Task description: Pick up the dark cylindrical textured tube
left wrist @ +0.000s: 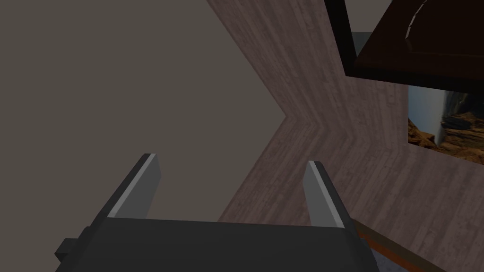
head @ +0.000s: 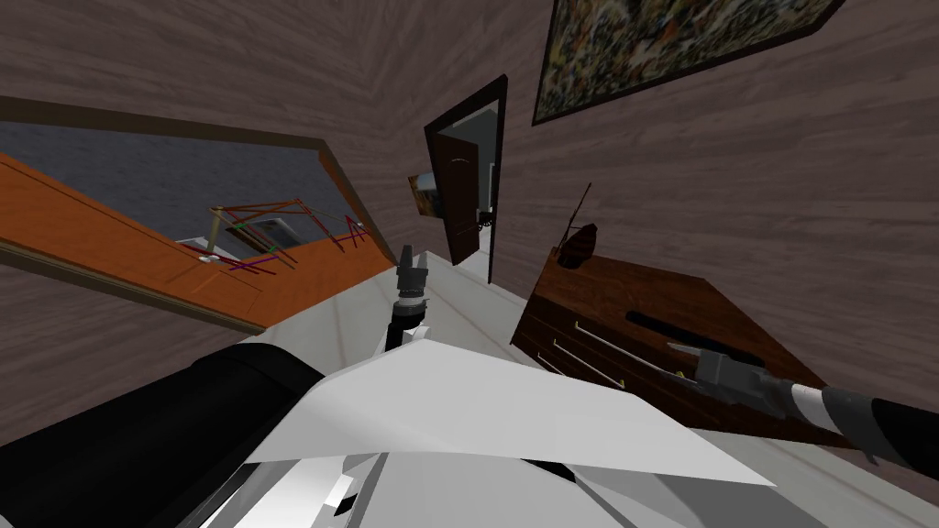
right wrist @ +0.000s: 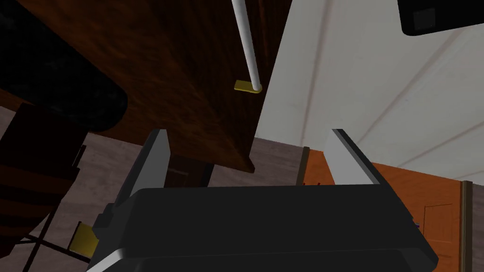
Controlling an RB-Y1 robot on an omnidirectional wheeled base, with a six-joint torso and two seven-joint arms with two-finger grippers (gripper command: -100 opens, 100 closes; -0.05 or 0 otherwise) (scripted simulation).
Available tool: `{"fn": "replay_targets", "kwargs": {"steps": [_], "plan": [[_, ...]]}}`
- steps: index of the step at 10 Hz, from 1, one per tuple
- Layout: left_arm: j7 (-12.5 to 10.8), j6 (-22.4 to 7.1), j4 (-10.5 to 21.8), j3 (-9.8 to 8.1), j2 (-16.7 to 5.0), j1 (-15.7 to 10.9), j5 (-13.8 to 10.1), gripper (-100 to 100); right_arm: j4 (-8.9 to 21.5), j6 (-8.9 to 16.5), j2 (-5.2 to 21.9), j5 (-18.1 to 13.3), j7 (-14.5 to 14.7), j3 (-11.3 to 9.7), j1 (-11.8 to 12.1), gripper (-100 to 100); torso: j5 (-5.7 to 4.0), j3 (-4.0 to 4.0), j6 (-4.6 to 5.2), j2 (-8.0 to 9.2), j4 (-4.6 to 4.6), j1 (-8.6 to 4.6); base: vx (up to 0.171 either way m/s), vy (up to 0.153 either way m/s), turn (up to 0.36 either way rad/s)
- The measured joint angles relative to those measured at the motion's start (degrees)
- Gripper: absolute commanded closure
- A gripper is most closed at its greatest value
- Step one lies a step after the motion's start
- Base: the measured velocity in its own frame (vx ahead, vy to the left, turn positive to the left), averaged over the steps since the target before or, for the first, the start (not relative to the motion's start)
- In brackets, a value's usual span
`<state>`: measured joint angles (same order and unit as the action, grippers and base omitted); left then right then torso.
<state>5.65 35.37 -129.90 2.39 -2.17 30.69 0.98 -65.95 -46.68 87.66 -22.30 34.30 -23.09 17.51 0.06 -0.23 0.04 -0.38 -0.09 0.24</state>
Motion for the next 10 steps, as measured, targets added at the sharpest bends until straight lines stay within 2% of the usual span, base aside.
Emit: {"fn": "replay_targets", "kwargs": {"steps": [1, 2, 3, 4, 5, 7, 8, 10], "plan": [[0.0, 0.0, 0.0, 0.00, 0.0, 0.0, 0.0, 0, 1.7, 0.2, 0.8, -1.4, 0.5, -1.3, -0.6, -100, -0.01, 0.02, -0.02, 0.04, 0.01, -0.04, 0.085, 0.033, 0.057], [0.0, 0.0, 0.0, 0.00, 0.0, 0.0, 0.0, 0, 1.8, 0.6, 2.2, -1.6, 0.7, -1.5, -0.1, -100, -0.01, 0.08, 0.01, 0.14, 0.03, -0.06, 0.099, 0.046, 0.112], [0.0, 0.0, 0.0, 0.00, 0.0, 0.0, 0.0, 0, 2.0, 1.1, 4.4, -1.2, 1.4, -1.4, 1.9, -100, 0.00, 0.08, -0.01, 0.13, 0.03, -0.02, 0.142, 0.046, 0.152], [0.0, 0.0, 0.0, 0.00, 0.0, 0.0, 0.0, 0, 4.0, 1.1, 5.7, -2.9, 1.8, -2.8, 1.1, -100, -0.01, 0.00, -0.02, 0.00, 0.00, -0.02, 0.189, 0.053, 0.170], [0.0, 0.0, 0.0, 0.00, 0.0, 0.0, 0.0, 0, 5.0, 1.5, 7.8, -3.5, 2.1, -3.8, 2.0, -100, 0.01, -0.09, -0.03, -0.17, -0.03, 0.02, 0.136, 0.029, 0.035], [0.0, 0.0, 0.0, 0.00, 0.0, 0.0, 0.0, 0, 7.7, 1.5, 8.6, -6.2, 1.8, -6.0, 0.4, -100, -0.03, 0.05, 0.00, 0.10, 0.02, -0.11, 0.116, 0.002, 0.102], [0.0, 0.0, 0.0, 0.00, 0.0, 0.0, 0.0, 0, 10.0, 1.2, 8.2, -8.9, 1.6, -7.9, -1.3, -100, -0.07, 0.00, -0.01, 0.00, 0.00, -0.22, 0.104, -0.014, 0.042], [0.0, 0.0, 0.0, -0.01, 0.0, 0.0, 0.0, 0, 9.8, 1.9, 9.3, -8.0, 2.5, -8.0, 0.8, -100, -0.06, 0.18, 0.04, 0.32, 0.07, -0.17, 0.063, 0.012, 0.051]]}}
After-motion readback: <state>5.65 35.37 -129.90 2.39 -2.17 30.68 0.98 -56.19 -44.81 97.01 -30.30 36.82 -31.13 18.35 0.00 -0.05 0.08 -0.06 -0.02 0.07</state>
